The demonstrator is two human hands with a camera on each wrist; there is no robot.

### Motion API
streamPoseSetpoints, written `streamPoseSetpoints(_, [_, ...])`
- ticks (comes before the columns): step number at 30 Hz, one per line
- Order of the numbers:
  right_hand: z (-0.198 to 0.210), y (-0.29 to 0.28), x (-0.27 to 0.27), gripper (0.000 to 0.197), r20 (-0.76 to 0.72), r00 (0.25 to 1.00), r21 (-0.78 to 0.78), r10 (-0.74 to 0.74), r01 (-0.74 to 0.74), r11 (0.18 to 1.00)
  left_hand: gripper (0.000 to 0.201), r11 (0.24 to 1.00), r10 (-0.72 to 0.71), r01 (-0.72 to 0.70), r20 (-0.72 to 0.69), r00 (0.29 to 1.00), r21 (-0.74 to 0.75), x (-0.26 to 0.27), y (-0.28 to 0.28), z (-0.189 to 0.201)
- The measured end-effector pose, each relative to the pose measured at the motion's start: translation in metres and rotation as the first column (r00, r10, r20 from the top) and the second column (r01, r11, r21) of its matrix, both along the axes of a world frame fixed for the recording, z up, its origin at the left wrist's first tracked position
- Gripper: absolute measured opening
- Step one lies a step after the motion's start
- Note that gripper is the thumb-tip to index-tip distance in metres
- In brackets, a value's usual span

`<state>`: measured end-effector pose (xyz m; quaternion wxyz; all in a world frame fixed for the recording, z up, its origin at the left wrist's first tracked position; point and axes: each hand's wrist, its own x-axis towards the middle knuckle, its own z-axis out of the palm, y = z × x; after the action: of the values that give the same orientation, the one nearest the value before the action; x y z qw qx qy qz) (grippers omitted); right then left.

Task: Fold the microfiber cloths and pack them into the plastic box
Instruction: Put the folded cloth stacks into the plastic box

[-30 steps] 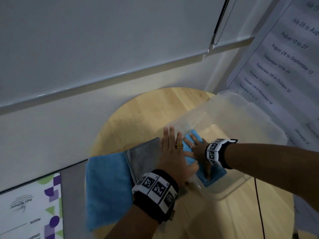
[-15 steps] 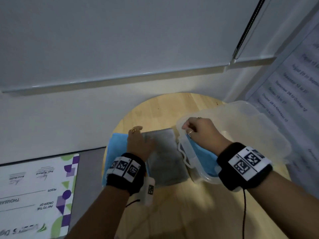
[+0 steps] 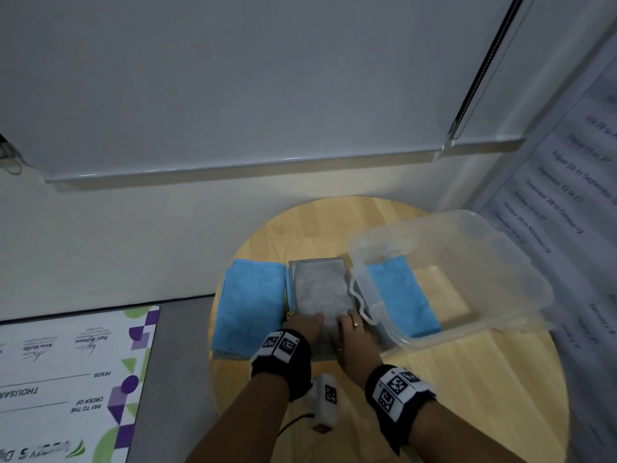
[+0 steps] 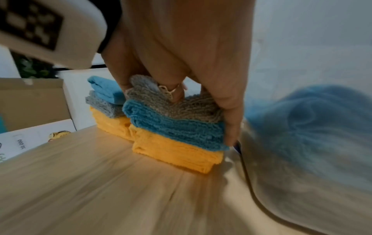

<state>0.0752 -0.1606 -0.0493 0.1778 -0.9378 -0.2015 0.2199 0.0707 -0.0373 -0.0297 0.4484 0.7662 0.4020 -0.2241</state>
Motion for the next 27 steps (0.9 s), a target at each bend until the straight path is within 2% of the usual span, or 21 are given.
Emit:
streamPoseSetpoints(2, [-0.001,-0.001,0.003,0.049,-0.046,0.999,0.057,-0.022,0.025,0.998,0.057,0.998,0.028,-0.028,-0.004,1.000,0.055,-0.005,-0.007,-0.001])
streamPoseSetpoints(3, [-0.008,-0.002,0.007,0.057,-0.085,0.994,0.084,-0.062,0.069,0.994,0.068,0.992,0.075,-0.074,-0.002,0.997,0.104,-0.004,-0.010,-0.004])
streamPoseSetpoints(5, [-0.017,-0.003,0.016,0.069,-0.206,0.968,0.107,-0.142,0.166,0.980,0.082,0.987,0.119,-0.115,-0.024,0.993,0.108,-0.006,-0.017,-0.003])
streamPoseSetpoints(7, [-0.018,-0.001,0.025,0.060,-0.368,0.917,0.123,-0.156,0.214,0.969,0.088,0.983,0.177,-0.176,-0.012,0.984,0.058,-0.005,-0.018,-0.010])
streamPoseSetpoints(8, [-0.013,0.001,0.026,0.050,-0.437,0.887,0.130,-0.149,0.226,0.965,0.088,0.980,0.196,-0.196,-0.005,0.981,0.041,-0.004,-0.017,-0.009])
streamPoseSetpoints(10, [-0.011,0.001,0.034,0.040,-0.472,0.864,0.139,-0.174,0.268,0.953,0.078,0.971,0.237,-0.237,0.041,0.971,-0.012,-0.002,-0.013,-0.019])
streamPoseSetpoints(12, [-0.016,-0.001,0.040,0.053,-0.477,0.843,0.161,-0.248,0.361,0.918,0.076,0.987,0.159,-0.159,0.064,0.985,-0.003,-0.002,-0.010,-0.018])
streamPoseSetpoints(13, [-0.026,-0.002,0.042,0.061,-0.489,0.828,0.158,-0.274,0.393,0.906,0.082,0.982,0.190,-0.189,0.063,0.980,-0.024,-0.003,-0.009,-0.010])
streamPoseSetpoints(16, [-0.052,-0.010,0.044,0.078,-0.513,0.807,0.184,-0.291,0.435,0.882,0.079,0.995,0.092,-0.090,0.038,0.995,-0.049,-0.005,-0.007,0.003])
streamPoseSetpoints(17, [-0.066,-0.016,0.045,0.084,-0.525,0.797,0.209,-0.298,0.461,0.863,0.077,0.993,0.103,-0.099,0.048,0.994,-0.064,-0.006,-0.006,0.004])
streamPoseSetpoints(19, [-0.059,-0.020,0.040,0.089,-0.536,0.793,0.262,-0.291,0.484,0.835,0.075,0.975,0.162,-0.149,0.068,0.984,-0.167,-0.010,-0.009,0.009])
streamPoseSetpoints(21, [-0.025,-0.021,0.030,0.069,-0.560,0.768,0.295,-0.312,0.536,0.791,0.067,0.965,0.211,-0.189,0.112,0.971,-0.183,-0.013,-0.014,0.015])
streamPoseSetpoints(23, [-0.014,-0.023,0.026,0.046,-0.655,0.683,0.293,-0.324,0.625,0.724,0.065,0.957,0.241,-0.207,0.159,0.957,-0.202,-0.017,-0.017,0.017])
streamPoseSetpoints(25, [-0.015,-0.026,0.024,0.044,-0.700,0.648,0.317,-0.300,0.659,0.682,0.060,0.932,0.285,-0.225,0.191,0.939,-0.284,-0.020,-0.020,0.020])
streamPoseSetpoints(27, [-0.020,-0.028,0.023,0.058,-0.718,0.640,0.360,-0.272,0.677,0.642,0.045,0.916,0.317,-0.237,0.224,0.921,-0.323,-0.026,-0.021,0.024])
